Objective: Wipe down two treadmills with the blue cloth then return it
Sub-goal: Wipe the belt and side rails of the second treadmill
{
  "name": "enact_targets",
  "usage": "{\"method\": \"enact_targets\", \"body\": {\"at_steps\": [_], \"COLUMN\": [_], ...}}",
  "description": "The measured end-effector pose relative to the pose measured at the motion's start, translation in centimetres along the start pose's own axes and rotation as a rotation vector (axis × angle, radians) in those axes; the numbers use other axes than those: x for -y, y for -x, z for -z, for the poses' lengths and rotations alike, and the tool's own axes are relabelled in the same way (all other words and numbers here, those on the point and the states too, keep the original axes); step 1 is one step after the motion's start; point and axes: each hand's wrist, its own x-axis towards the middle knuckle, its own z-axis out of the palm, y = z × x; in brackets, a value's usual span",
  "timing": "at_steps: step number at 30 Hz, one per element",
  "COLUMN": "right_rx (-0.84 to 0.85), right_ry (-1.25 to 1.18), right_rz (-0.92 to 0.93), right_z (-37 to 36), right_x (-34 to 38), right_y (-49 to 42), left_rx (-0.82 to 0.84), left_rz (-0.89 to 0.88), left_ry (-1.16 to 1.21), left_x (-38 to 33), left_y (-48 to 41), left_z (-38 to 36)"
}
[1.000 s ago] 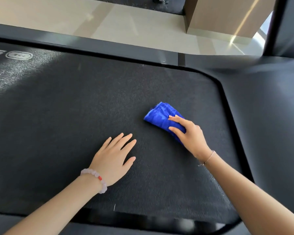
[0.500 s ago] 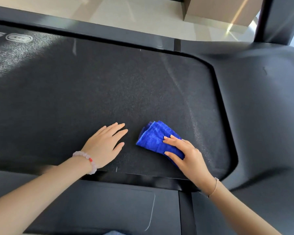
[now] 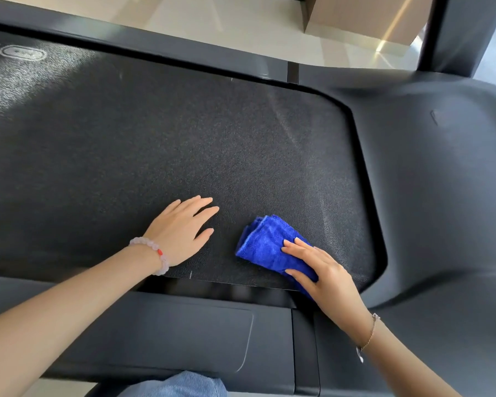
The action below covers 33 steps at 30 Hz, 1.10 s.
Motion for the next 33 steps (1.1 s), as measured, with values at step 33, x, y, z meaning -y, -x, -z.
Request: {"method": "enact_targets", "body": {"at_steps": [33], "right_rx": [-0.216], "right_ry": [0.153], "right_rz": [-0.441], "right_z": [6.7], "right_x": [-14.3], "right_y": [-28.7], "left_rx": [-0.061], "left_rz": [-0.104], "left_ry": [-0.141], "left_x": [-2.5], "left_y": [-9.0], "left_z": [-1.5]}}
